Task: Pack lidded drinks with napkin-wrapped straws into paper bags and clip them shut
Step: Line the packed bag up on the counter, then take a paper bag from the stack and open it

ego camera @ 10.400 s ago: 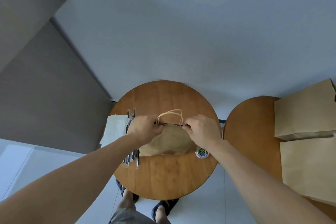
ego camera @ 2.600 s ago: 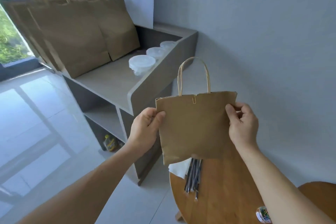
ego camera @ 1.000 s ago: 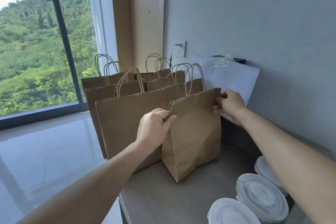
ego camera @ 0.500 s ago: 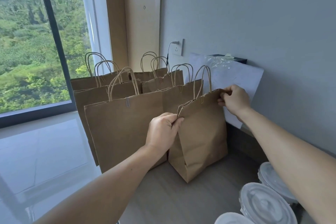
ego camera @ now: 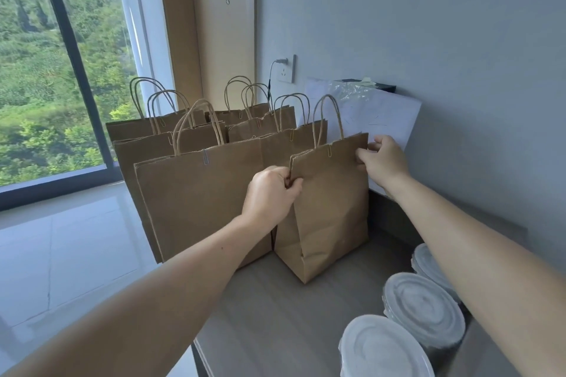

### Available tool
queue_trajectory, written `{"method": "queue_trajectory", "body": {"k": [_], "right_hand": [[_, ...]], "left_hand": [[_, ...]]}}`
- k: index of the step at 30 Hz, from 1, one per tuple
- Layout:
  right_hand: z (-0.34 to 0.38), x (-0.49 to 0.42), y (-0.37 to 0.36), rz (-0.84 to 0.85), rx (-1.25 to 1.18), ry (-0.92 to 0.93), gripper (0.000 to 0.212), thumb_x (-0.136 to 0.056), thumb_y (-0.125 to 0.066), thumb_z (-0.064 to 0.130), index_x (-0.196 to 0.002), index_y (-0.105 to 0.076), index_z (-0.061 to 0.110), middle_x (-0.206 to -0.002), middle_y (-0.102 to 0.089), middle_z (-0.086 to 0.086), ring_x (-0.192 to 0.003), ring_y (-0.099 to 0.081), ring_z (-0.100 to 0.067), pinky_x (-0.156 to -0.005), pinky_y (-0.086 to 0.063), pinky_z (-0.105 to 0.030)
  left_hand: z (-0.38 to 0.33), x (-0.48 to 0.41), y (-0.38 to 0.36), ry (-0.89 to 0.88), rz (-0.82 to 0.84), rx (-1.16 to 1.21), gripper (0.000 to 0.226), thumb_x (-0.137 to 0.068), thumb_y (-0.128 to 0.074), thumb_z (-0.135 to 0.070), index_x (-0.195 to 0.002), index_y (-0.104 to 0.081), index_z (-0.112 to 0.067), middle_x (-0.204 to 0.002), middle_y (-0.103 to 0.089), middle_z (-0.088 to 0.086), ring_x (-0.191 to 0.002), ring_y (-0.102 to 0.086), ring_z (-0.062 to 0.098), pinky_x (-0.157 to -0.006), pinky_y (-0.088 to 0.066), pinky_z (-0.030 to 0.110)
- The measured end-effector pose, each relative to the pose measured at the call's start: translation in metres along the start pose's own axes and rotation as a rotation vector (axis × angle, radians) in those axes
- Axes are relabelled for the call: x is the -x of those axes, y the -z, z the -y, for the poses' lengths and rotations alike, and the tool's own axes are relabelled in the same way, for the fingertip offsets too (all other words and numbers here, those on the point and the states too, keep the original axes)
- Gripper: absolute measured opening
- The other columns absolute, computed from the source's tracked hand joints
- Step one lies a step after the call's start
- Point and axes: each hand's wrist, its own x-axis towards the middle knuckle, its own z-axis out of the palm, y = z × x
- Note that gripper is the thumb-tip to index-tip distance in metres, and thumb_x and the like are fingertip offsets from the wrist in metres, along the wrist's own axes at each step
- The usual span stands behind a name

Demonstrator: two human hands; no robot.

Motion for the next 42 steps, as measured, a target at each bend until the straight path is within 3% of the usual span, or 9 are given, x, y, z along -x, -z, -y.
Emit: {"method": "queue_trajectory", "body": {"k": [1,2,4,7,11,14,24,33,42], "right_hand": [[0.002,0.007,0.002,0.022,0.035,0.004,0.060,-0.089,-0.066,0.027,-0.142,-0.042,0.010,-0.135,-0.053,-0.005,-0.108,-0.061,-0.022,-0.099,-0.050,-0.045],[0.003,0.016,0.005,0.042,0.075,0.010,0.061,-0.088,-0.066,0.030,-0.142,-0.042,0.012,-0.138,-0.052,-0.004,-0.116,-0.057,-0.023,-0.101,-0.048,-0.046],[0.006,0.039,0.014,0.066,0.144,0.025,0.064,-0.089,-0.065,0.035,-0.144,-0.040,0.013,-0.146,-0.046,-0.003,-0.127,-0.050,-0.025,-0.106,-0.044,-0.046],[0.014,0.081,0.032,0.095,0.229,0.037,0.068,-0.090,-0.064,0.038,-0.146,-0.038,0.011,-0.151,-0.040,-0.005,-0.127,-0.051,-0.028,-0.104,-0.045,-0.048],[0.021,0.145,0.062,0.073,0.356,0.022,0.065,-0.092,-0.061,0.043,-0.146,-0.040,0.013,-0.149,-0.045,-0.004,-0.125,-0.051,-0.020,-0.107,-0.040,-0.039],[0.024,0.195,0.084,-0.005,0.420,-0.014,0.058,-0.095,-0.058,0.043,-0.143,-0.045,0.015,-0.146,-0.049,-0.004,-0.132,-0.047,-0.019,-0.103,-0.035,-0.030],[0.011,0.372,0.191,-0.212,0.683,-0.275,0.059,-0.095,-0.059,0.039,-0.144,-0.045,0.009,-0.151,-0.043,-0.010,-0.138,-0.041,-0.025,-0.110,-0.032,-0.033],[-0.066,0.536,0.297,-0.275,0.669,-0.584,0.066,-0.094,-0.057,0.046,-0.148,-0.038,0.013,-0.154,-0.035,-0.005,-0.139,-0.037,-0.024,-0.111,-0.032,-0.035],[-0.152,0.689,0.410,-0.291,0.652,-0.825,0.066,-0.094,-0.055,0.044,-0.149,-0.036,0.013,-0.155,-0.033,-0.005,-0.140,-0.036,-0.022,-0.111,-0.031,-0.033]], "left_hand": [[-0.004,0.000,0.003,-0.010,0.012,-0.050,0.027,-0.089,-0.066,-0.033,-0.107,-0.064,-0.013,-0.104,-0.060,0.002,-0.097,-0.056,0.021,-0.073,-0.040,0.027],[-0.006,0.002,0.005,-0.031,0.032,-0.125,0.050,-0.089,-0.066,-0.036,-0.133,-0.052,-0.020,-0.125,-0.053,0.000,-0.113,-0.049,0.020,-0.081,-0.040,0.027],[-0.013,0.008,0.012,-0.121,0.025,-0.257,0.086,-0.085,-0.067,-0.040,-0.154,-0.017,-0.028,-0.151,-0.031,-0.002,-0.134,-0.030,0.021,-0.098,-0.039,0.034],[-0.030,0.019,0.023,-0.250,0.011,-0.370,0.097,-0.084,-0.066,-0.041,-0.156,-0.002,-0.031,-0.161,-0.012,0.001,-0.148,-0.008,0.024,-0.119,-0.017,0.045],[-0.060,0.044,0.033,-0.384,0.111,-0.377,0.084,-0.087,-0.058,-0.046,-0.156,-0.013,-0.026,-0.163,-0.009,0.002,-0.150,0.002,0.026,-0.120,-0.003,0.047],[-0.085,0.067,0.037,-0.458,0.249,-0.342,0.076,-0.089,-0.053,-0.048,-0.154,-0.021,-0.023,-0.162,-0.014,0.004,-0.150,0.000,0.026,-0.119,-0.006,0.047],[-0.187,0.172,0.011,-0.709,0.624,-0.267,0.069,-0.088,-0.052,-0.053,-0.148,-0.036,-0.021,-0.158,-0.024,0.006,-0.147,-0.011,0.025,-0.115,-0.017,0.046],[-0.281,0.323,-0.060,-0.892,0.881,-0.211,0.073,-0.092,-0.047,-0.057,-0.153,-0.026,-0.024,-0.162,-0.018,0.006,-0.148,-0.012,0.028,-0.118,-0.018,0.050],[-0.358,0.488,-0.142,-0.898,1.153,-0.165,0.072,-0.094,-0.047,-0.054,-0.154,-0.023,-0.024,-0.162,-0.016,0.005,-0.149,-0.010,0.027,-0.118,-0.017,0.049]]}}
